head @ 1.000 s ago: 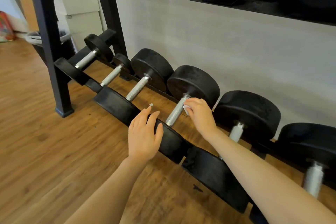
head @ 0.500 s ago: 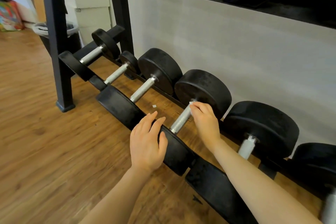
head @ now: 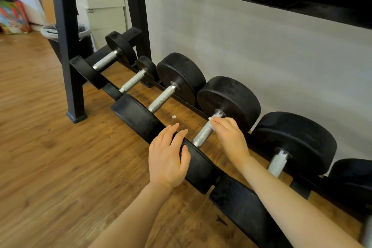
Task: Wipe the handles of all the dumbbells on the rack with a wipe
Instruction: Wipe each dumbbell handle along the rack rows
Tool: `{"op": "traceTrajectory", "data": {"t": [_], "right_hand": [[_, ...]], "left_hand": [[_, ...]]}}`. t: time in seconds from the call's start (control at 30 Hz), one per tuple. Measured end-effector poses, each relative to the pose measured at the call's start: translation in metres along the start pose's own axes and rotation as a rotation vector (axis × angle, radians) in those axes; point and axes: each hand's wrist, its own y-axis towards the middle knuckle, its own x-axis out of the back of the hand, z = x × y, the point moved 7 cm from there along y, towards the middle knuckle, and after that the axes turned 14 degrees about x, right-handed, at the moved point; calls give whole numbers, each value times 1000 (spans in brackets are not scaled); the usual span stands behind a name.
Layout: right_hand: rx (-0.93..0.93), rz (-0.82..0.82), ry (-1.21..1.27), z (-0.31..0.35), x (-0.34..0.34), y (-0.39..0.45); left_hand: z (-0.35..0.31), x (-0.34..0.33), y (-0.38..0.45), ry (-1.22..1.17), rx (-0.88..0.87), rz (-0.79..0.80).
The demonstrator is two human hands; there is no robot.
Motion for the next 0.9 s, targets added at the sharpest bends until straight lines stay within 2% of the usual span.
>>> {"op": "traceTrajectory", "data": {"t": [0.13, 0.3, 0.43, 0.7, 0.9], "right_hand": [[-126, -22, -29, -11, 5, 0], [15, 47, -17, 3, 4, 1], [-40, 21, -33, -3, 10, 7], [-78, 128, 35, -17, 8, 20], [4, 172, 105, -11, 1, 21]], "left_hand": [[0, 1, 0, -2, 0, 7], [0, 0, 0, -9, 9, 9], [0, 0, 0, -33, 16, 4], [1, 0, 1, -79, -20, -21], [0, 2, 0, -92, -21, -31]]}}
